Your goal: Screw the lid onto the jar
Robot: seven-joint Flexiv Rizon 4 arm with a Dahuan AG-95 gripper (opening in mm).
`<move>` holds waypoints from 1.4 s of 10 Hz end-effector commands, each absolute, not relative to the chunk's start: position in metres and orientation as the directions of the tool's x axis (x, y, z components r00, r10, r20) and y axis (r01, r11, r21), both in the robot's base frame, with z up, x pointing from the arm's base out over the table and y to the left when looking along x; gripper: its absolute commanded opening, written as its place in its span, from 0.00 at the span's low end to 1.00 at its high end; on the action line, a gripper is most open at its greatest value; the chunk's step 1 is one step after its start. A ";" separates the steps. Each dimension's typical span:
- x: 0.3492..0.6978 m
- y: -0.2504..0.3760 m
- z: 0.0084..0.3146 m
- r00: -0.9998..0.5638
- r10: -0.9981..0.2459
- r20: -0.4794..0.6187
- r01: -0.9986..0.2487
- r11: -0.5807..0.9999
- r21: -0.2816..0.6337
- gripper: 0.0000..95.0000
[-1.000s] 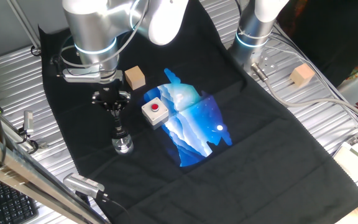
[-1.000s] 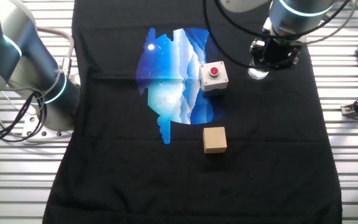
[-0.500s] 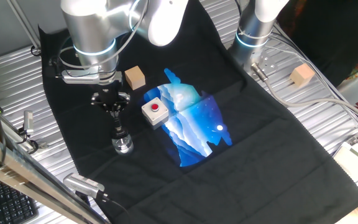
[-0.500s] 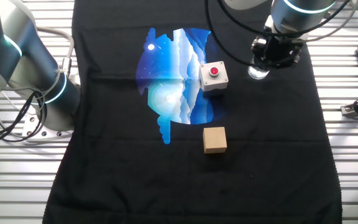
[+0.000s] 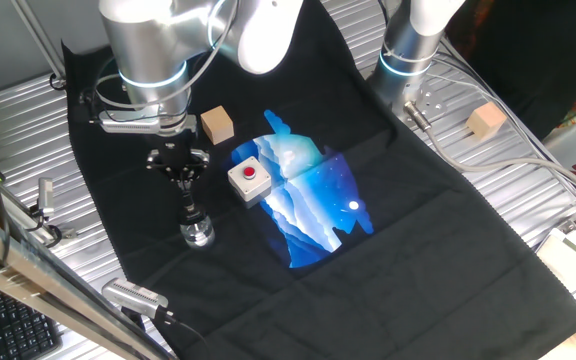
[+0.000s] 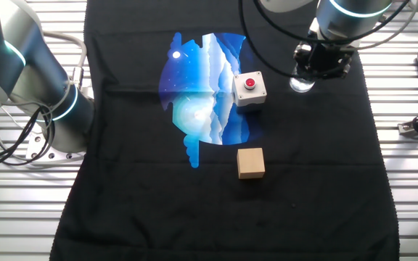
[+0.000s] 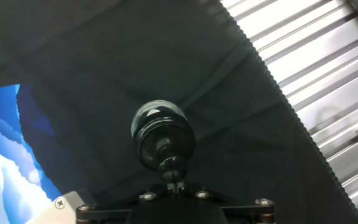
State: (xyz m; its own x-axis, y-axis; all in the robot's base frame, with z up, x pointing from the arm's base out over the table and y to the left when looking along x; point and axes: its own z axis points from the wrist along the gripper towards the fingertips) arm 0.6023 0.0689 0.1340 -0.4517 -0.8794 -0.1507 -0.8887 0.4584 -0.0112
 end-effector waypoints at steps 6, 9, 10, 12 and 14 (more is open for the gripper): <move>0.609 0.079 0.134 -0.468 -0.869 -0.162 -0.880 0.475 -0.006 0.00; 0.612 0.083 0.137 -0.477 -0.864 -0.158 -0.875 0.484 -0.006 0.00; 0.613 0.084 0.137 -0.481 -0.862 -0.158 -0.873 0.488 -0.005 0.00; 0.614 0.085 0.138 -0.485 -0.860 -0.157 -0.870 0.492 -0.005 0.00; 0.614 0.085 0.138 -0.474 -0.869 -0.139 -0.877 0.480 -0.011 0.00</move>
